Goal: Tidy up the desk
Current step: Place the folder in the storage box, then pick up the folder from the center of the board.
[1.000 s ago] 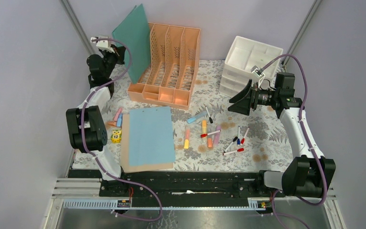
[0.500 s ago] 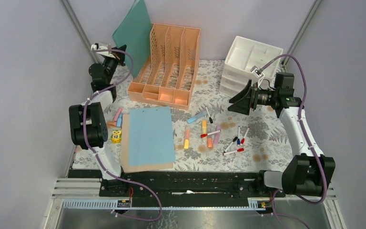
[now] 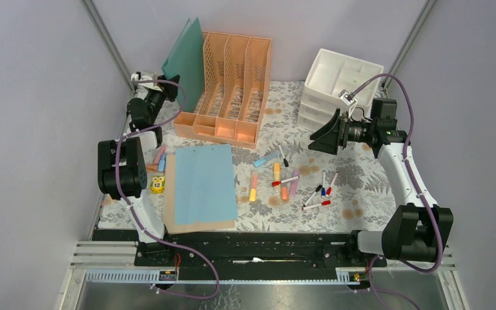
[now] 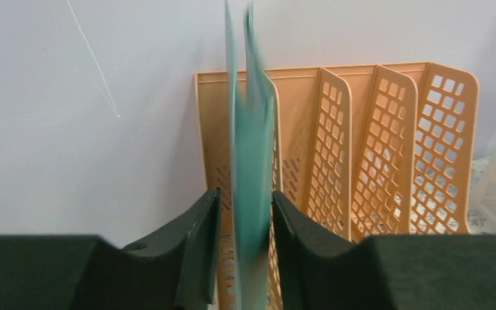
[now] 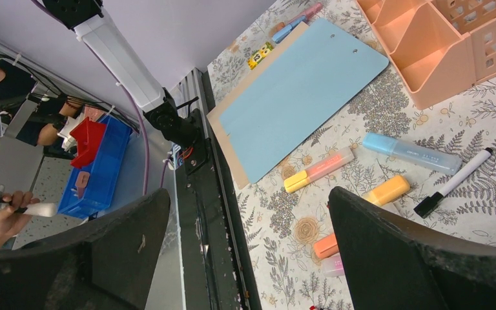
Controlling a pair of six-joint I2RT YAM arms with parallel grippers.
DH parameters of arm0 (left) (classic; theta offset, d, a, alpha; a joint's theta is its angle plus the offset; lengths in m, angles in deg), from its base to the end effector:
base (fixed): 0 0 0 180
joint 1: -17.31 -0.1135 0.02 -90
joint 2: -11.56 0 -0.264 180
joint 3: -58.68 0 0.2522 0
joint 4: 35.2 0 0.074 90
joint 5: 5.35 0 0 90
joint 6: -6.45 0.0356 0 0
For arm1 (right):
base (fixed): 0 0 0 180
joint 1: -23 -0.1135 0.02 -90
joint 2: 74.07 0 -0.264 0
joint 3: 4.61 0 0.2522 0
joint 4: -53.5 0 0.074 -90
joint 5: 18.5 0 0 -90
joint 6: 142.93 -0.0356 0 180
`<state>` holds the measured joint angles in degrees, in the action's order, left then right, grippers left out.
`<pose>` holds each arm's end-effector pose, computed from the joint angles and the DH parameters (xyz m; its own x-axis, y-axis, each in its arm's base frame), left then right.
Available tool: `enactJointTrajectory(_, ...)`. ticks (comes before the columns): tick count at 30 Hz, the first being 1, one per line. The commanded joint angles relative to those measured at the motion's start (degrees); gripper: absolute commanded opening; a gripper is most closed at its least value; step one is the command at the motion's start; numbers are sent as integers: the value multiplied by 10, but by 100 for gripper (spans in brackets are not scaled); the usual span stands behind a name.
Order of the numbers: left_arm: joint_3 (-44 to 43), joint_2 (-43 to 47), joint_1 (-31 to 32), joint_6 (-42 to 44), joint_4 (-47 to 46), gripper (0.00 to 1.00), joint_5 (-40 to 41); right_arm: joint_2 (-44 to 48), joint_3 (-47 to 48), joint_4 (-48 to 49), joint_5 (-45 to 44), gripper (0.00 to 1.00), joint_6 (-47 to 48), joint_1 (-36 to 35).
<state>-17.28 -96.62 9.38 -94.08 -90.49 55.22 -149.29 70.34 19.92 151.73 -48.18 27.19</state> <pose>0.4108 0.0396 0.2710 0.3217 -0.1159 -0.9397 0.3930 0.9193 0.0212 0.2732 0.0152 0.3230 -0.4871 0.0216 -0.8731 -0.8471 0.2316 0.4783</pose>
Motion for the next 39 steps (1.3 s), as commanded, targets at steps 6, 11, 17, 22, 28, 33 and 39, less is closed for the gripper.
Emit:
enactJointTrajectory(6,-20,131,8,-10,193,78,138,2,11,16,12,100,-3,4)
enactJointTrajectory(11,-22,228,1,-67,385,84,174,12,5,15,7,100,7,4)
enactJointTrajectory(17,32,344,-38,-199,554,98,114,31,-7,15,0,100,11,4)
enactJointTrajectory(22,65,418,-56,-231,719,99,96,40,-16,16,-6,100,10,3)
enactJointTrajectory(28,117,457,-56,-247,878,98,91,45,-37,16,-6,100,10,-22)
enactJointTrajectory(33,172,462,-56,-248,944,96,72,40,-44,45,-50,100,-17,-74)
enactJointTrajectory(39,224,456,-56,-246,997,95,94,19,-49,55,-165,100,-35,-174)
